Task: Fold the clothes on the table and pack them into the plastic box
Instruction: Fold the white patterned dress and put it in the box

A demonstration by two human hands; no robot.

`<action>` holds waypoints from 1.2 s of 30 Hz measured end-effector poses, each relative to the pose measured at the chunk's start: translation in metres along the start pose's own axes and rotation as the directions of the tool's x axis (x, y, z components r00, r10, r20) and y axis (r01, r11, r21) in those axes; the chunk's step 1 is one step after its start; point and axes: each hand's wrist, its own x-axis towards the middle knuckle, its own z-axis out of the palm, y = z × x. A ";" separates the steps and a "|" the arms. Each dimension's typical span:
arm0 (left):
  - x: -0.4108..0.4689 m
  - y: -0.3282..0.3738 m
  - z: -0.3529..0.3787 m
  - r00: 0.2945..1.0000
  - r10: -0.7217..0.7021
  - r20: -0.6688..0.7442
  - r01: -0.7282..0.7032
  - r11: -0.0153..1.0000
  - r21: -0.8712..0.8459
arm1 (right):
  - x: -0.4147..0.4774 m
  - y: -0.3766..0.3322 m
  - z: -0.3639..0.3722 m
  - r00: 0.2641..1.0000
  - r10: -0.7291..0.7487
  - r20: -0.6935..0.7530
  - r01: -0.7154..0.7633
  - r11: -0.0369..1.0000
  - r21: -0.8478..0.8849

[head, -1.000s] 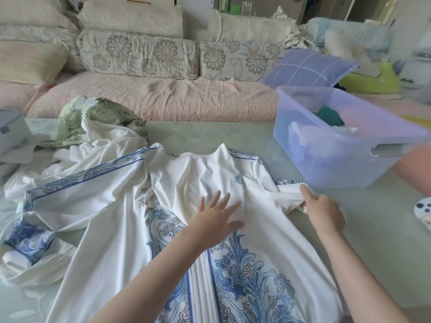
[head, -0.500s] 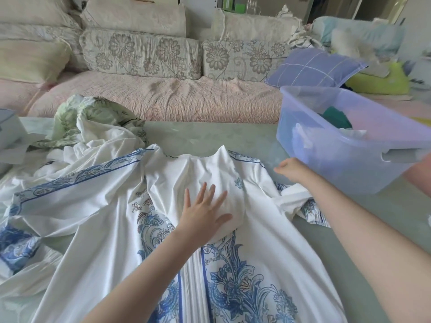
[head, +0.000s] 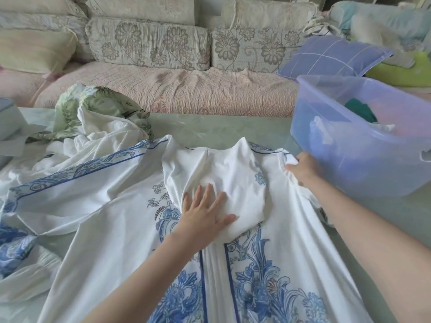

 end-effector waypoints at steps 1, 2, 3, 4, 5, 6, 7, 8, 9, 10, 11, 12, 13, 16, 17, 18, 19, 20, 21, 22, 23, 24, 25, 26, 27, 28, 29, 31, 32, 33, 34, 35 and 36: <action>0.001 0.000 0.002 1.000 -0.001 0.005 0.001 1.000 0.009 | 0.000 0.002 0.002 0.999 0.003 0.048 -0.002 1.000 -0.023; 0.002 0.000 0.002 1.000 -0.003 0.007 0.003 1.000 0.015 | 0.002 0.005 0.004 0.997 -0.005 0.080 0.008 0.999 -0.035; 0.003 -0.001 0.001 1.000 -0.007 0.002 0.007 1.000 0.019 | 0.001 0.006 0.004 0.994 -0.014 0.104 0.017 0.999 -0.032; 0.006 -0.002 0.001 1.000 -0.011 -0.016 0.011 1.000 0.023 | 0.001 0.007 0.000 0.992 -0.017 0.125 0.019 1.000 -0.009; 0.007 -0.003 0.000 0.999 -0.016 -0.046 0.017 0.999 0.031 | 0.001 0.007 -0.006 0.988 -0.020 0.152 0.024 0.999 -0.026; 0.007 -0.005 0.001 0.997 -0.014 -0.076 0.017 0.999 0.045 | 0.001 0.008 -0.014 0.981 -0.026 0.191 0.041 0.996 -0.074; 0.007 -0.006 0.003 0.996 -0.003 -0.091 0.008 0.998 0.056 | -0.002 0.008 -0.022 0.971 -0.018 0.240 0.059 0.984 -0.168; 0.006 -0.007 0.006 0.997 0.010 -0.082 -0.005 0.998 0.062 | -0.004 0.007 -0.028 0.955 0.010 0.295 0.072 0.961 -0.267; 0.003 -0.009 0.009 0.998 0.020 -0.067 -0.016 0.998 0.059 | -0.007 0.005 -0.033 0.940 0.047 0.339 0.079 0.934 -0.348; 0.002 -0.010 0.013 0.997 0.026 -0.067 -0.022 0.998 0.055 | -0.012 0.002 -0.037 0.928 0.083 0.363 0.068 0.921 -0.383; 0.001 -0.012 0.016 0.997 0.027 -0.077 -0.023 0.999 0.049 | -0.017 -0.001 -0.042 0.912 0.110 0.396 0.068 0.910 -0.409; 0.001 -0.013 0.018 0.996 0.023 -0.090 -0.019 0.999 0.042 | -0.021 -0.003 -0.045 0.899 0.121 0.422 0.088 0.892 -0.444; 0.002 -0.014 0.019 0.995 0.021 -0.096 -0.018 0.999 0.033 | -0.026 -0.005 -0.050 0.888 0.112 0.446 0.139 0.860 -0.491; 0.004 -0.015 0.018 0.996 0.031 -0.081 -0.029 0.999 0.017 | -0.042 -0.006 -0.061 0.834 0.116 0.539 0.300 0.724 -0.621; 0.004 -0.015 0.017 0.997 0.035 -0.070 -0.034 0.999 0.016 | -0.045 -0.005 -0.065 0.820 0.120 0.560 0.329 0.701 -0.632; 0.004 -0.015 0.017 0.997 0.036 -0.063 -0.035 0.999 0.013 | -0.048 -0.004 -0.069 0.807 0.129 0.576 0.337 0.701 -0.629; 0.004 -0.014 0.015 0.998 0.034 -0.060 -0.033 0.999 0.009 | -0.051 -0.003 -0.071 0.793 0.143 0.593 0.323 0.725 -0.608; 0.003 -0.013 0.014 0.998 0.029 -0.059 -0.029 1.000 0.009 | -0.051 -0.002 -0.072 0.783 0.148 0.604 0.289 0.774 -0.564; 0.003 -0.012 0.014 0.998 0.025 -0.055 -0.025 1.000 0.012 | -0.053 -0.001 -0.073 0.788 0.134 0.601 0.247 0.825 -0.508; 0.002 -0.011 0.013 0.998 0.021 -0.054 -0.020 1.000 0.013 | -0.055 -0.002 -0.073 0.814 0.100 0.573 0.212 0.866 -0.452; 0.003 -0.010 0.013 0.998 0.017 -0.053 -0.016 1.000 0.014 | -0.057 -0.004 -0.073 0.860 0.048 0.509 0.188 0.896 -0.403; 0.002 -0.009 0.013 0.999 0.015 -0.048 -0.014 1.000 0.014 | -0.056 -0.006 -0.072 0.913 -0.010 0.408 0.170 0.919 -0.357; 0.002 -0.009 0.013 0.999 0.012 -0.042 -0.011 1.000 0.015 | -0.055 -0.007 -0.073 0.956 -0.055 0.288 0.148 0.939 -0.311; 0.002 -0.009 0.013 0.999 0.009 -0.038 -0.009 1.000 0.015 | -0.053 -0.009 -0.074 0.982 -0.083 0.170 0.126 0.958 -0.258; 0.002 -0.009 0.012 0.999 0.005 -0.036 -0.004 1.000 0.014 | -0.052 -0.011 -0.076 0.993 -0.098 0.064 0.109 0.973 -0.203; 0.002 -0.009 0.013 0.999 0.000 -0.042 0.001 1.000 0.015 | -0.050 -0.013 -0.079 0.994 -0.106 -0.022 0.101 0.983 -0.156; 0.001 -0.009 0.013 0.999 -0.003 -0.045 0.004 1.000 0.014 | -0.051 -0.018 -0.081 0.990 -0.110 -0.090 0.099 0.988 -0.119; 0.001 -0.007 0.013 0.999 0.002 -0.052 -0.001 1.000 0.024 | -0.056 -0.030 -0.085 0.967 -0.140 -0.212 0.124 0.989 -0.084; 0.002 -0.007 0.014 0.999 0.004 -0.050 -0.003 0.999 0.035 | -0.061 -0.040 -0.086 0.946 -0.175 -0.273 0.153 0.983 -0.102; 0.003 -0.007 0.015 0.999 0.009 -0.047 -0.006 0.999 0.049 | -0.066 -0.051 -0.087 0.923 -0.222 -0.313 0.188 0.973 -0.136; 0.003 -0.008 0.014 0.999 0.009 -0.039 -0.007 0.999 0.051 | -0.069 -0.064 -0.087 0.908 -0.265 -0.325 0.221 0.961 -0.167; 0.002 -0.009 0.013 0.999 0.007 -0.037 -0.005 0.999 0.048 | -0.069 -0.078 -0.082 0.897 -0.298 -0.325 0.251 0.951 -0.178; 0.002 -0.008 0.012 0.999 0.003 -0.042 -0.001 0.999 0.050 | -0.066 -0.090 -0.075 0.899 -0.303 -0.315 0.265 0.951 -0.158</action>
